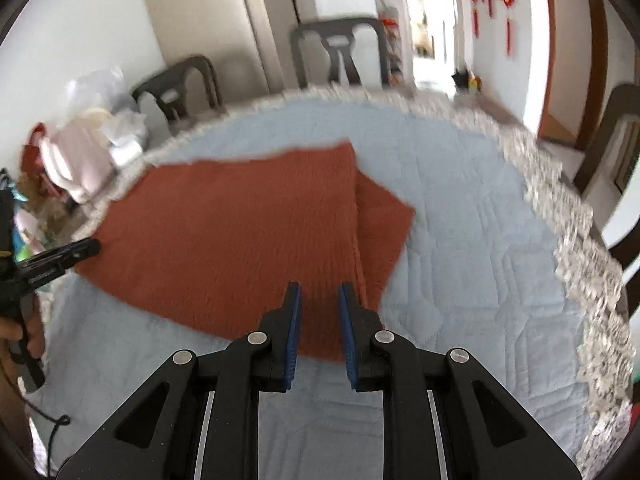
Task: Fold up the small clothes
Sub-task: 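Withdraw both open tools from the folded rust-orange sweater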
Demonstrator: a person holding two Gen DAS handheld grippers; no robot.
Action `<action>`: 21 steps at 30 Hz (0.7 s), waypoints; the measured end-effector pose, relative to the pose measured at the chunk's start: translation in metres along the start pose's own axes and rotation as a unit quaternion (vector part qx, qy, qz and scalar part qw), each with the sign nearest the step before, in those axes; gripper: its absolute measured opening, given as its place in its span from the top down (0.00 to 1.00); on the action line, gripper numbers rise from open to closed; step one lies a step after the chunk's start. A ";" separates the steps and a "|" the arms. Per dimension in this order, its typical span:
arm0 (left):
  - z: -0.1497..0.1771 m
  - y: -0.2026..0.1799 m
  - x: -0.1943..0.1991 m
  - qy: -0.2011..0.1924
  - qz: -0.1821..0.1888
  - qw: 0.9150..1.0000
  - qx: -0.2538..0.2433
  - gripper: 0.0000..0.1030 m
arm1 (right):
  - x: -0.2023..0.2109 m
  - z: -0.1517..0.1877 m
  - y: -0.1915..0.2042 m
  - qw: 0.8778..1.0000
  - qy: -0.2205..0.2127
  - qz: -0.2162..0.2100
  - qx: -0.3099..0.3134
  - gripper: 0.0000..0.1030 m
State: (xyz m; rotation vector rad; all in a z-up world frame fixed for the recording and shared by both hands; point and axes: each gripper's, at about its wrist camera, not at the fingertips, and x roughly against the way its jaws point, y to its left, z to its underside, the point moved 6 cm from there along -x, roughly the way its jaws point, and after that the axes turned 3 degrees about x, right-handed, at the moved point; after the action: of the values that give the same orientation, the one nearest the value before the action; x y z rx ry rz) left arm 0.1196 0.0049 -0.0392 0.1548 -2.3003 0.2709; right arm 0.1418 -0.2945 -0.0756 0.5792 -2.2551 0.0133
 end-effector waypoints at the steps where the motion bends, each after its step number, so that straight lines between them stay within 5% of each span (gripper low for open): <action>1: 0.002 0.000 -0.001 -0.003 0.002 1.000 -0.001 0.68 | 0.000 0.001 0.000 1.000 -0.001 0.001 0.001 0.82; 12: 0.005 0.000 0.003 -0.008 0.009 1.000 -0.008 0.68 | 0.003 -0.001 0.001 1.000 0.005 0.007 -0.006 0.80; 16: 0.007 -0.002 0.010 -0.004 0.006 1.000 -0.013 0.66 | 0.011 0.000 0.006 1.000 0.001 -0.012 -0.016 0.64; 21: 0.015 0.000 0.021 -0.003 0.004 1.000 -0.013 0.61 | 0.023 0.007 0.010 1.000 -0.004 -0.017 -0.017 0.60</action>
State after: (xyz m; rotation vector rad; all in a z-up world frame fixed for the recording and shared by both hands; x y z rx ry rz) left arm 0.0944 0.0009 -0.0340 0.1321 -2.3097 0.2442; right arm 0.1194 -0.2962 -0.0629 0.5986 -2.2480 -0.0448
